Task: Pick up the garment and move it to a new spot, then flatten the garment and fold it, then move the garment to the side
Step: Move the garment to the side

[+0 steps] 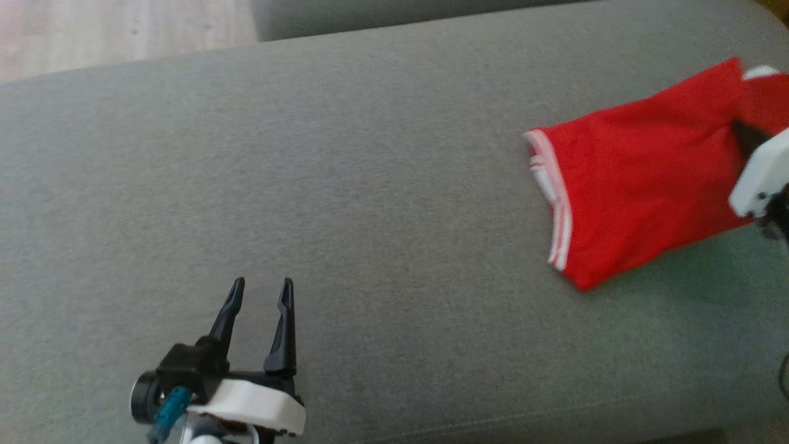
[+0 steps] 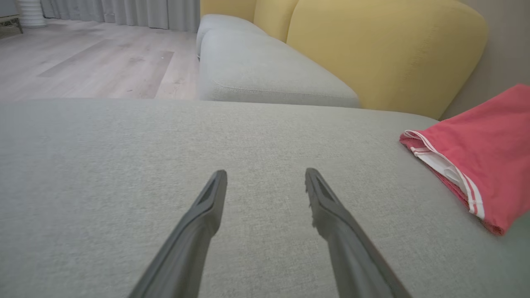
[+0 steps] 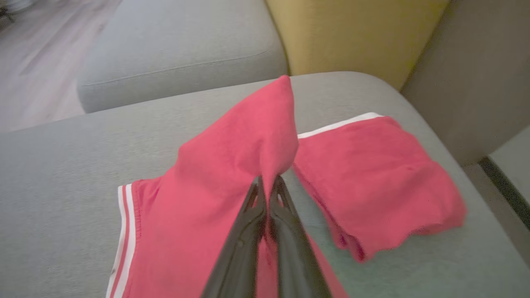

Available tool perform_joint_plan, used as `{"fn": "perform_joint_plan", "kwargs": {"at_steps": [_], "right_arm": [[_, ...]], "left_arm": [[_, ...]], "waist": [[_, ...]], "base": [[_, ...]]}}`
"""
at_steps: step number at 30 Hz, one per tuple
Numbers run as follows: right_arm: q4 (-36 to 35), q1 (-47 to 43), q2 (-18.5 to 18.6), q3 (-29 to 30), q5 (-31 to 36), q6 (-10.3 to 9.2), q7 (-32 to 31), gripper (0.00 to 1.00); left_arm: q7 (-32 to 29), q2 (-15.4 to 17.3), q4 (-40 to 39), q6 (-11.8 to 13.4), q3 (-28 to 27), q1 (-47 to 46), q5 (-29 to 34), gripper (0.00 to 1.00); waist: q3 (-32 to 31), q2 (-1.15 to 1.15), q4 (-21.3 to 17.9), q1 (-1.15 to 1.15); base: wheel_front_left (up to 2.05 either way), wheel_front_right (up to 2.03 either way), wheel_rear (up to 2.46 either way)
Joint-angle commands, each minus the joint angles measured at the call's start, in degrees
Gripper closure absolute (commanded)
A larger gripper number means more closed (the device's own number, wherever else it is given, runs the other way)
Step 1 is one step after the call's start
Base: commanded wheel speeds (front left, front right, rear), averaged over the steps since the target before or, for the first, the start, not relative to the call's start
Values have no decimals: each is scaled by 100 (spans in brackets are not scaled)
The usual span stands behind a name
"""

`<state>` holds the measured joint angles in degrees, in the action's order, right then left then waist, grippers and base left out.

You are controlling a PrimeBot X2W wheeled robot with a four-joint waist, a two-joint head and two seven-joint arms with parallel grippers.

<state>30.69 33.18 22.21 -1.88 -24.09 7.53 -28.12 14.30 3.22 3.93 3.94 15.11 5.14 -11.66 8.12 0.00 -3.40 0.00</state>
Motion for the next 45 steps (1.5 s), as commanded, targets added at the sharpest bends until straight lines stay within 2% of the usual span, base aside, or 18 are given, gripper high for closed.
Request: {"fn": "perform_joint_plan", "kwargs": {"at_steps": [1, 6, 9, 15, 19, 20, 21, 22, 26, 30, 36, 45], "right_arm": [[-181, 323, 186, 56, 84, -4, 110, 100], [-61, 599, 368, 345, 358, -4, 309, 100], [111, 891, 515, 637, 635, -4, 531, 100], [433, 1253, 832, 1231, 1088, -4, 535, 100], [603, 1332, 916, 1646, 1459, -4, 534, 99], [647, 1356, 915, 1806, 1612, -4, 553, 56], [695, 1356, 899, 1922, 1761, -4, 530, 6], [737, 1335, 892, 2004, 1927, -4, 479, 0], [572, 1237, 948, 2249, 2686, -4, 612, 0], [125, 1033, 727, 2250, 3063, -4, 855, 0], [-956, 199, 194, 1709, 2715, -4, 1451, 0], [-2951, -2066, -839, 1198, 2129, -4, 2096, 0]], "left_arm": [[70, -35, -182, -26, -145, -208, 59, 0], [70, -35, -131, -112, -115, -282, 160, 0], [70, -35, -124, -158, -98, -326, 236, 0], [70, -35, -160, -165, -160, -314, 312, 0], [70, -35, -178, -169, -181, -303, 320, 0], [70, -35, -185, -163, -190, -304, 316, 0], [70, -35, -191, -159, -192, -303, 312, 0], [70, -35, -194, -149, -190, -296, 304, 0], [70, -35, -217, -113, -149, -267, 256, 0], [70, -35, -186, -89, -169, -181, 207, 0], [70, -35, -156, -22, -306, 37, 135, 0], [70, -35, 12, 99, -461, 287, 27, 0]], "waist": [[173, 0, -235, 0], [383, 0, -221, 0], [564, 0, -56, 0], [768, 0, 206, 0], [810, 0, 275, 0], [816, 0, 285, 0], [808, 0, 291, 0], [787, 0, 292, 0], [663, 0, 266, 0], [421, 0, 205, 0], [-61, 0, 89, 0], [-677, 0, 292, 0]], "base": [[0, 0, 0], [0, 0, 0], [0, 0, 0], [0, 0, 0], [0, 0, 0], [0, 0, 0], [0, 0, 0], [0, 0, 0], [0, 0, 0], [0, 0, 0], [0, 0, 0], [0, 0, 0]]}}
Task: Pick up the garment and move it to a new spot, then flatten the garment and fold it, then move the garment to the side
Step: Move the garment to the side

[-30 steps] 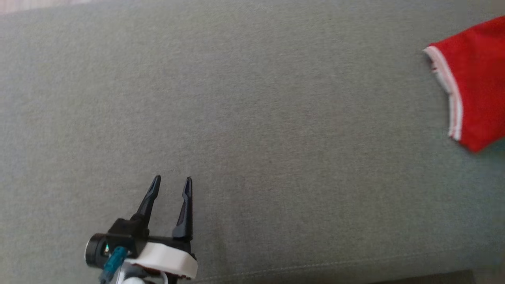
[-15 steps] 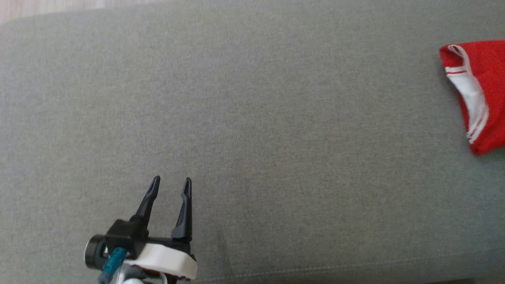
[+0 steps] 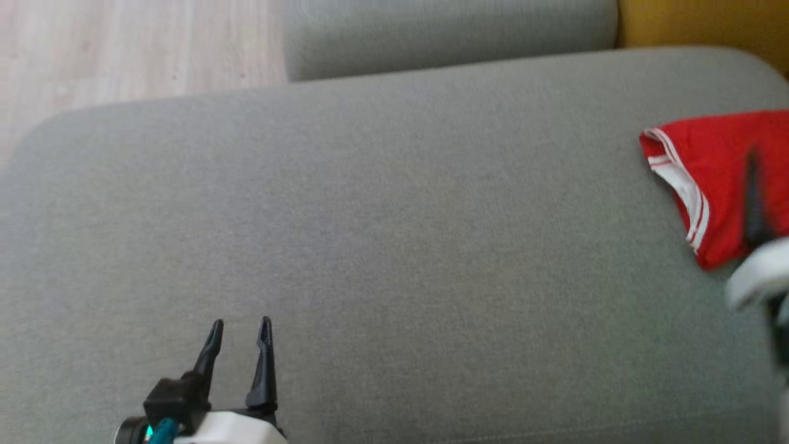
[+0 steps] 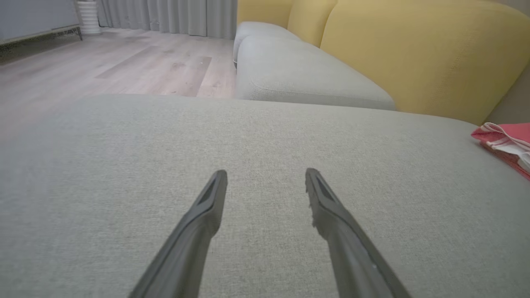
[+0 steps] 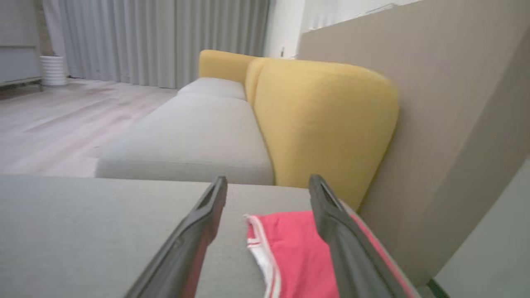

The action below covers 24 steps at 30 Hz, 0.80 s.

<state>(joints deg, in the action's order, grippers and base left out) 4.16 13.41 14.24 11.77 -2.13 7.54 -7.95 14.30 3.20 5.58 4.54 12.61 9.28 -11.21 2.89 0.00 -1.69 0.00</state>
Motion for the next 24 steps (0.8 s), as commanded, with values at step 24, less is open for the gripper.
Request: {"fn": "perform_joint_plan", "kwargs": {"at_steps": [24], "right_arm": [[902, -1752, -1129, -675, 96, -5, 2036, 0]], "left_arm": [[70, -33, 298, -328, -171, -419, 130, 0]], "waist": [[-349, 0, 815, 0]], "base": [[0, 0, 0]]}}
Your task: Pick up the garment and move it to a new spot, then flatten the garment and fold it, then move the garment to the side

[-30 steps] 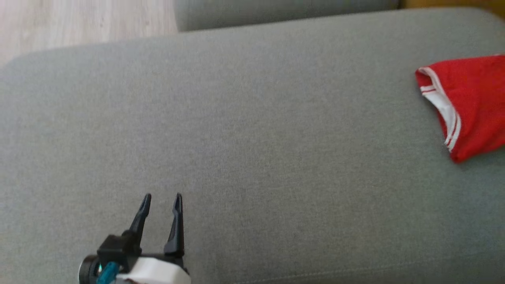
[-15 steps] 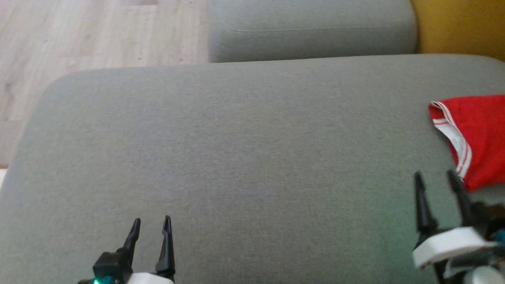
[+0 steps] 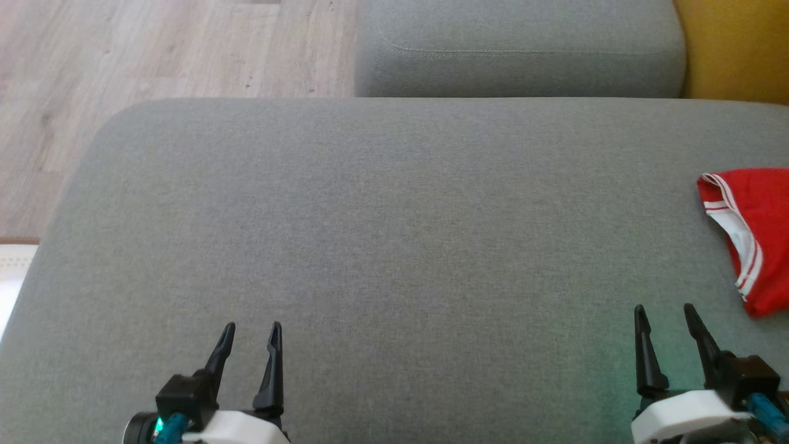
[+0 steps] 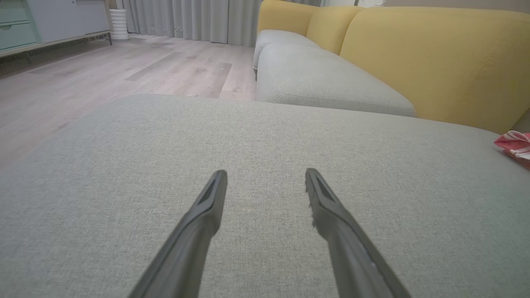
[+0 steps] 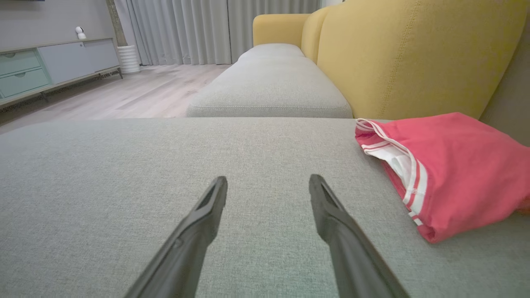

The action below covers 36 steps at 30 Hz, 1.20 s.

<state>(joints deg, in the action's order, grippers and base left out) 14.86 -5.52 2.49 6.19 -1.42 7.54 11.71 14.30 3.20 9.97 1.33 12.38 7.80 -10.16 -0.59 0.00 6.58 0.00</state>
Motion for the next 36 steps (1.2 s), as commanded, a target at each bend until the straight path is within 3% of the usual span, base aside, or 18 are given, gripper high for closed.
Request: {"fn": "perform_joint_plan", "kwargs": {"at_steps": [1, 17, 18, 36], "right_arm": [[-140, 148, 44, -121, 30, -5, 81, 0], [116, 222, 40, -393, -136, -5, 255, 0], [279, 14, 0, -264, -120, -1, 153, 100], [339, 166, 0, -221, -1301, -1, -131, 100]], "left_arm": [[70, -33, -144, -3, -151, -274, 17, 0], [70, -33, -38, 155, -176, -275, 5, 0], [-1, -2, 127, 152, -10, 1, -3, 100], [-217, 59, 260, 23, -165, -148, -1163, 100]], "waist": [[0, 0, -35, 0], [17, 0, -179, 0], [17, 0, -180, 0], [25, 0, -244, 0]], "base": [[0, 0, 0], [0, 0, 0], [0, 0, 0], [0, 0, 0]]}}
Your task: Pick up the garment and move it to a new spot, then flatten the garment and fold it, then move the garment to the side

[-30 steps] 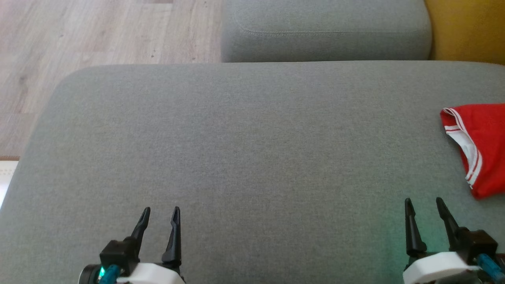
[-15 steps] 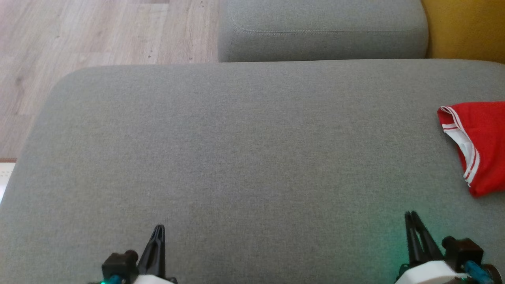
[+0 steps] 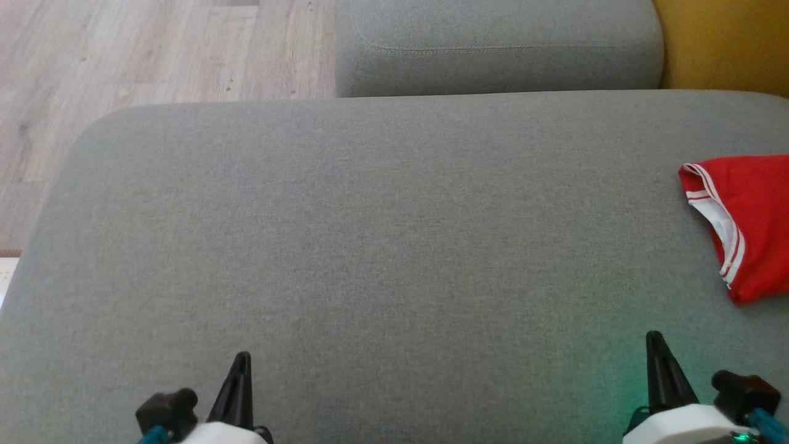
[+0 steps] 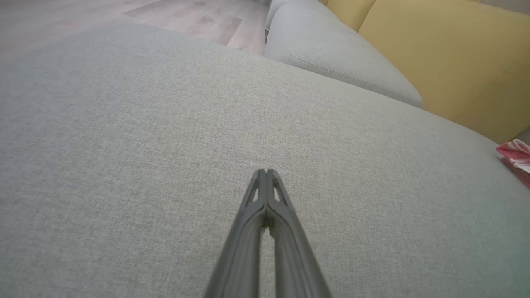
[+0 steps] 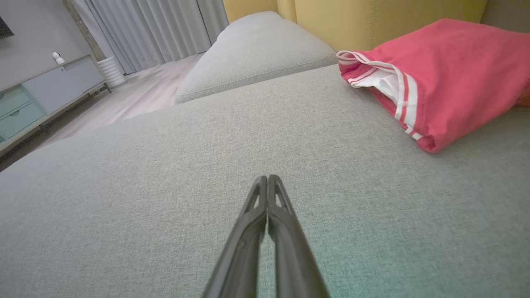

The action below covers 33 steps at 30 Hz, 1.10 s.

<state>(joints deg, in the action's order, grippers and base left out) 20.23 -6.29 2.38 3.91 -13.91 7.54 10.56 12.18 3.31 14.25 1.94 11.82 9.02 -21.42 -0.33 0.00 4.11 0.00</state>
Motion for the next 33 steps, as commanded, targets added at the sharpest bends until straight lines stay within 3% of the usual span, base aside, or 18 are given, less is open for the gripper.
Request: {"fn": "perform_joint_plan", "kwargs": {"at_steps": [1, 33], "right_arm": [[-204, 251, 12, 9, -124, -1, -31, 100], [-338, 551, 23, 82, -2488, -2, -540, 100]], "left_arm": [[-17, 51, -165, -47, -120, -283, -106, 100], [-478, 119, -120, -325, -511, -659, -2357, 100]], "waist": [[0, 0, -2, 0], [16, 0, -127, 0]], "base": [[0, 0, 0], [0, 0, 0]]}}
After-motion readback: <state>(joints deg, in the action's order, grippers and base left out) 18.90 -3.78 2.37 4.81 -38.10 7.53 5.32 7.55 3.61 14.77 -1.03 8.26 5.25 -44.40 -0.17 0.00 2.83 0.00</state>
